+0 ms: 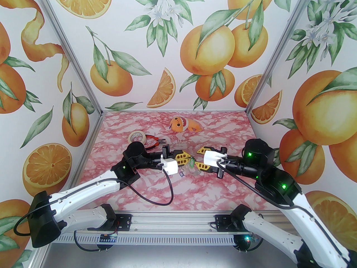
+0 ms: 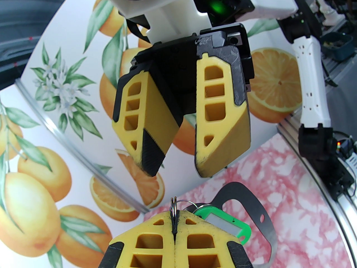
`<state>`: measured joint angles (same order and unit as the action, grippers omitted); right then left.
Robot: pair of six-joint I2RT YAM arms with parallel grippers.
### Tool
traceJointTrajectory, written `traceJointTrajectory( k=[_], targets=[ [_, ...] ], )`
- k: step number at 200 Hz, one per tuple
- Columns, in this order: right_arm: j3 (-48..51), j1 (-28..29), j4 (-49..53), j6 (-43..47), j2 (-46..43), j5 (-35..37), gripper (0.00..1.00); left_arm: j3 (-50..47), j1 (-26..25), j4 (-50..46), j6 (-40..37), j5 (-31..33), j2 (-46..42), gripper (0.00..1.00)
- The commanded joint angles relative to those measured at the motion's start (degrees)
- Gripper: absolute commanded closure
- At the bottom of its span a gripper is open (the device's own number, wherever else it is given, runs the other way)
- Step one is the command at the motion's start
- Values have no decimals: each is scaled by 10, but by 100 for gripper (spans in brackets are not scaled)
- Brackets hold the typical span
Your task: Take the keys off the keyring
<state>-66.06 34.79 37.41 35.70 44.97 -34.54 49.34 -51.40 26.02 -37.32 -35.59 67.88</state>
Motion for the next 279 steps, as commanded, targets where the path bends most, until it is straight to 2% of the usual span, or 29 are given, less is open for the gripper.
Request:
traceJointTrajectory(
  k=[1,25,91,106,135,149,176,223,240,279],
  targets=[
    [-2,-4,2,-8,9,-34,69,25,1,43,21,-21,2,100],
    [-12,-4,9,3,21,-37,75,25,1,43,23,-24,2,100],
    [-36,-4,45,40,40,-9,81,38,-8,21,15,-31,1,100],
    [-36,-4,49,44,34,-3,87,37,-7,22,15,-34,0,100],
    [-36,-4,53,47,35,3,87,40,-7,27,19,-36,1,100],
    [-40,-4,59,53,38,3,94,41,-7,28,21,-34,1,100],
    [-46,-4,61,60,42,15,100,40,-7,19,21,-25,-3,100],
    [-78,-4,82,35,63,37,100,36,-8,-59,13,53,-23,100],
    [-92,-3,99,23,72,52,100,36,-10,-104,16,100,-37,86],
    [-140,0,161,0,105,66,100,38,-12,-173,21,167,-55,81]
  ],
)
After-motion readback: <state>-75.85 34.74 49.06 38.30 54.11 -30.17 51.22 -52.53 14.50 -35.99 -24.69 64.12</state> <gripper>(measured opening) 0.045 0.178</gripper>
